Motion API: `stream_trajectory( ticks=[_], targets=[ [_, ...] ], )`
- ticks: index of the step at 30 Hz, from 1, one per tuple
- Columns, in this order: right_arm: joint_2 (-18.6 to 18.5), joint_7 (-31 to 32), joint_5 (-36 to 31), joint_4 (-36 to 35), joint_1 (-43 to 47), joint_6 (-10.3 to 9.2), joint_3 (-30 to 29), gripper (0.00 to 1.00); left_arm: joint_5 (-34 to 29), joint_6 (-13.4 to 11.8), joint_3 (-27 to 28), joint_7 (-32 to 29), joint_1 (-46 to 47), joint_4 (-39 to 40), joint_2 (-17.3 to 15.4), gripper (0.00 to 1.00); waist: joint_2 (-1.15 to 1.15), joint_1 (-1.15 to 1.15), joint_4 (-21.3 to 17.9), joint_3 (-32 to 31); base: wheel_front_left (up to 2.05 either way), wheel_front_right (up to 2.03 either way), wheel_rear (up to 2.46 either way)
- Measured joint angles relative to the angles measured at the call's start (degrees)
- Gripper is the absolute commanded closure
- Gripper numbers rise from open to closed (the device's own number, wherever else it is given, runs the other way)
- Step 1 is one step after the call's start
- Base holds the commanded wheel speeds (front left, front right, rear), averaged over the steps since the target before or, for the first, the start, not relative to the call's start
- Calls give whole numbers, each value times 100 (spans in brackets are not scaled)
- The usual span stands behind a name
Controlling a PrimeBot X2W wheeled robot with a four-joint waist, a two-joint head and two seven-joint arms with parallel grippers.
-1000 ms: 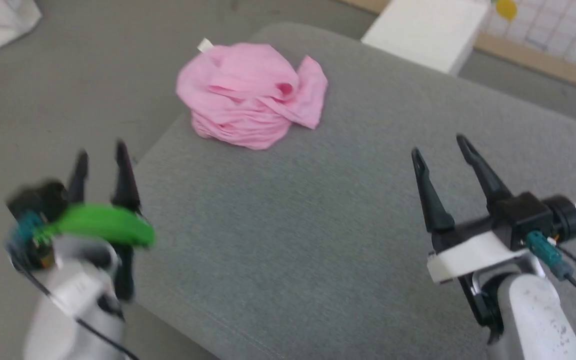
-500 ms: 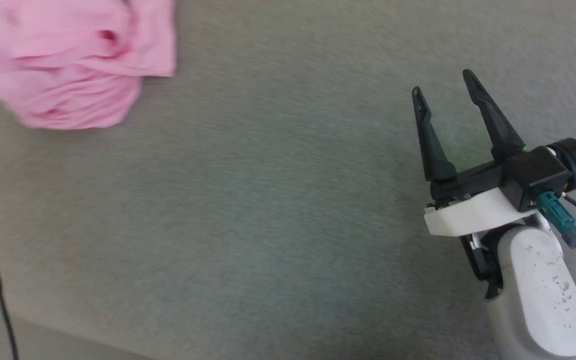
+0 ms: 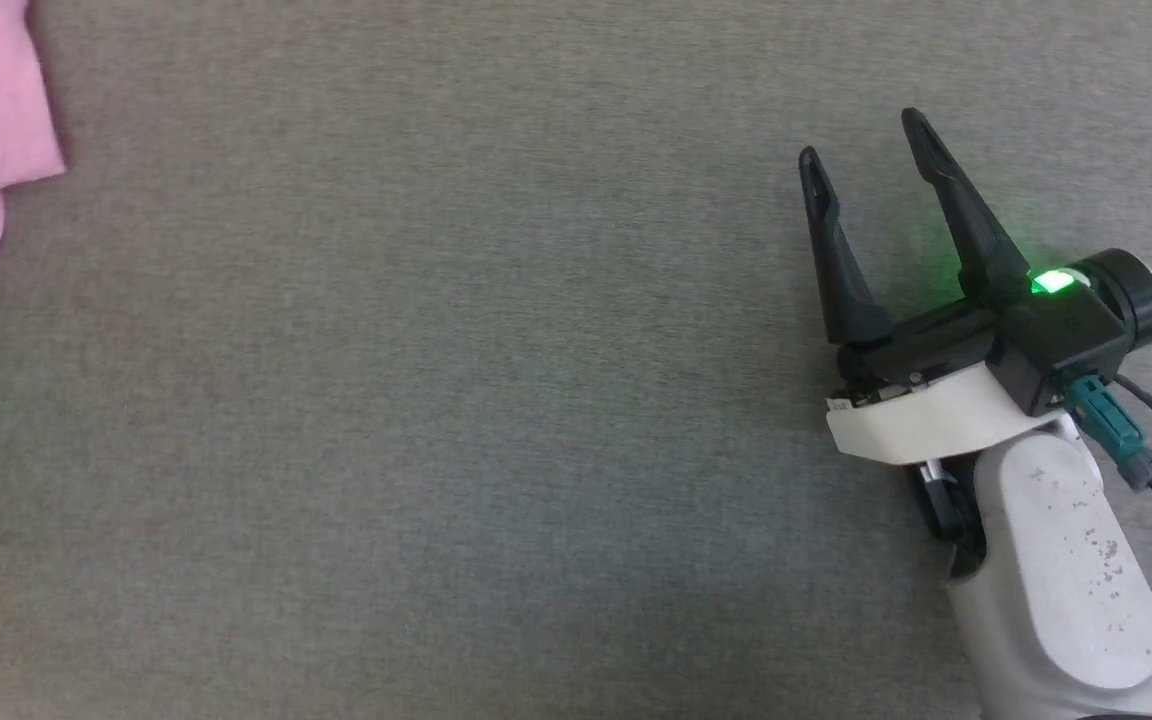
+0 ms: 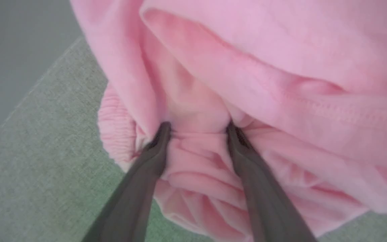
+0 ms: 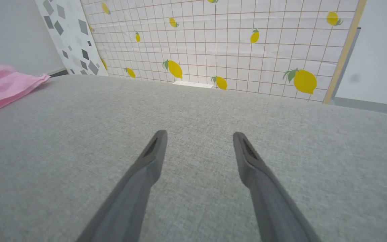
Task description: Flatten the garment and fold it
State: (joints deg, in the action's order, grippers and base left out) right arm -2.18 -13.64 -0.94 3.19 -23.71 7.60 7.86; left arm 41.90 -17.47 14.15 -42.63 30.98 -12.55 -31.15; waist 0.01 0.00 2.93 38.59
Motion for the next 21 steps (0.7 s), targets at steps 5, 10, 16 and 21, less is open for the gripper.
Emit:
stream_trajectory(
  ticks=[5,10,16,21],
  targets=[
    [-25,-3,16,250,55,0,-59,0,-491,316,-7,1581,-125,31,88,100,-1,0,-91,-238,0,0,0],
    [-59,-38,141,497,396,0,-178,0,-856,818,-38,3471,201,140,156,100,0,0,-134,-670,0,0,0],
    [-67,-53,236,633,856,-1,-397,0,-1183,1388,-601,4330,712,376,222,100,0,0,-113,-1430,0,0,0],
    [-65,-55,349,643,1174,-1,-568,0,-1370,1594,-1304,4398,1134,883,493,100,0,0,-147,-2128,0,0,0]
  ],
)
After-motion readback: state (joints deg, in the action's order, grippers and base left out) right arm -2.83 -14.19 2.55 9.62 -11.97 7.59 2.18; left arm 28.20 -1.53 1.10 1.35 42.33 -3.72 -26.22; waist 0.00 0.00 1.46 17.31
